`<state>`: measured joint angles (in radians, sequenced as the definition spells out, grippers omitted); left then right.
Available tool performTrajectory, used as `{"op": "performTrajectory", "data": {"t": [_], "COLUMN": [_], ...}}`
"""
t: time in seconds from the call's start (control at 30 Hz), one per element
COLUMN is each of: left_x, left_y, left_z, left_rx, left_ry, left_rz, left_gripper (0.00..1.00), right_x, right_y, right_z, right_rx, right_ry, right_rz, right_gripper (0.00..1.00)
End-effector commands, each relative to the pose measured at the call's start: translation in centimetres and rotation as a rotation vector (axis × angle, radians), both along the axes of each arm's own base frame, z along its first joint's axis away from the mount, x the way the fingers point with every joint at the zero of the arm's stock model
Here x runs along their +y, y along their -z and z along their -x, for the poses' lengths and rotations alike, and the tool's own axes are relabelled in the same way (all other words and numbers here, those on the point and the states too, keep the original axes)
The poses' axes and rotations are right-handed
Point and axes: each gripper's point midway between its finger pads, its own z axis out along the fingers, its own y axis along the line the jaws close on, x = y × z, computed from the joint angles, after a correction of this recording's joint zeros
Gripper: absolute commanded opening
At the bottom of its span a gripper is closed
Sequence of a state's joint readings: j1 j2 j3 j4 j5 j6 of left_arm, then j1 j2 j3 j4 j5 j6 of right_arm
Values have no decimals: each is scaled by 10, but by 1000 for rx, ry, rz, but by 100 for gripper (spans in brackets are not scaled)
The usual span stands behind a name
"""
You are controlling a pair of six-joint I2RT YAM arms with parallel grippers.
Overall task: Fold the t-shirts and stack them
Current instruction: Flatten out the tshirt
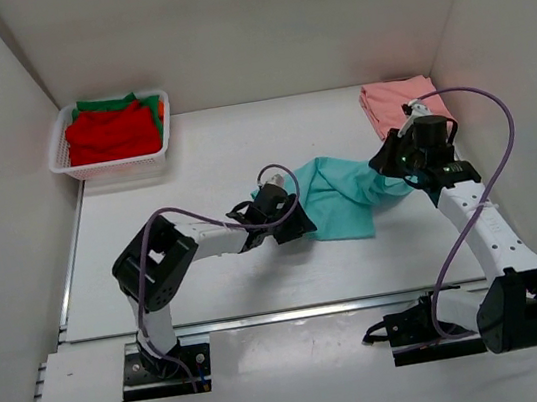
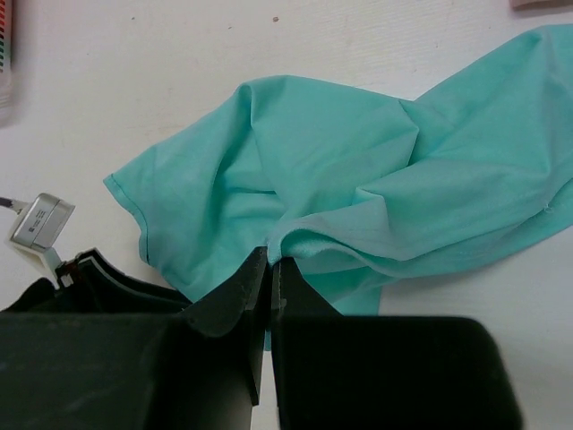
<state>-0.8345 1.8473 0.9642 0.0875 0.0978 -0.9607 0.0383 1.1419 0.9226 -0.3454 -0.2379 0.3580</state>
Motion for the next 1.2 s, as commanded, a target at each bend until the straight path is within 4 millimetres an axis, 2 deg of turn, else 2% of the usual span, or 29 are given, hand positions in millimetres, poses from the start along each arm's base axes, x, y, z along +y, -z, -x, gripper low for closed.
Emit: {"op": "performTrajectory", "data": {"t": [0.0, 0.17, 0.2, 0.23, 0.3, 0.33, 0.37, 0.4, 0.43, 0.47, 0.5, 0.53, 0.57, 0.63, 0.67, 0.73, 0.77, 0.83, 0.87, 0.93, 0.97, 1.0, 1.1, 1.13, 1.17], "left_x": [-14, -20, -26, -33, -39, -43, -42, -39, -30, -18, -13, 5, 11, 49, 59, 98, 107, 138, 154, 166, 168, 172, 185, 189, 193], "left_y": [5, 20, 21, 14, 28, 24, 23, 13, 15, -6, -39, -46, -84, -157, -181, -252, -268, -317, -333, -353, -358, -371, -405, -408, -419], "left_z": [-5, -16, -22, -28, -25, -28, -27, -27, -23, -32, -38, -47, -51, -63, -65, -62, -59, -42, -33, -15, -8, 5, 50, 52, 61], "left_rx": [21, 53, 58, 48, 82, 77, 78, 66, 69, 26, -32, -49, -107, -219, -260, -375, -400, -470, -493, -536, -540, -577, -632, -639, -659], "left_ry": [-30, -65, -64, -55, -17, -9, 5, 6, 3, -30, -37, -58, -56, -87, -95, -130, -131, -133, -144, -147, -143, -138, -121, -135, -136], "left_rz": [-29, -42, -38, -22, -46, -38, -34, -17, -18, 21, 62, 55, 107, 170, 198, 297, 329, 427, 451, 462, 457, 472, 537, 534, 540], "left_gripper": [62, 66, 63, 57, 14, 2, 0, 0, 0, 0, 0, 0, 0, 0, 0, 0, 0, 0, 0, 0, 0, 0, 0, 0, 0], "right_x": [-3, -8, -7, -8, -8, -6, -8, -7, -7, -15, -18, -21, -26, -33, -37, -44, -45, -52, -50, -46, -43, -38, -27, -26, -26], "right_y": [-20, -17, -16, -14, -10, -11, -8, -13, -17, -28, -33, -49, -56, -102, -114, -159, -168, -207, -220, -236, -246, -250, -271, -275, -283], "right_z": [-8, -6, -5, -5, -2, -4, -2, -1, -1, -2, -2, -3, -2, -1, 2, 11, 16, 31, 41, 54, 65, 72, 110, 117, 129], "right_rx": [-92, -89, -87, -87, -79, -79, -66, -80, -91, -118, -125, -156, -169, -260, -282, -381, -394, -478, -509, -540, -571, -580, -641, -648, -666], "right_ry": [-17, -12, -16, -8, -19, -25, -24, -31, -35, -16, -10, 3, 8, 34, 35, 55, 56, 79, 69, 63, 62, 56, 48, 47, 56], "right_rz": [16, 10, 8, 9, 15, 14, 22, 24, 24, 34, 33, 26, 30, 22, 28, 32, 29, 19, 18, 16, 25, 20, 17, 22, 25], "right_gripper": [0, 0, 0, 0, 0, 0, 0, 0, 0, 0, 0, 0, 0, 0, 0, 0, 0, 0, 0, 0, 0, 0, 0, 0, 0]}}
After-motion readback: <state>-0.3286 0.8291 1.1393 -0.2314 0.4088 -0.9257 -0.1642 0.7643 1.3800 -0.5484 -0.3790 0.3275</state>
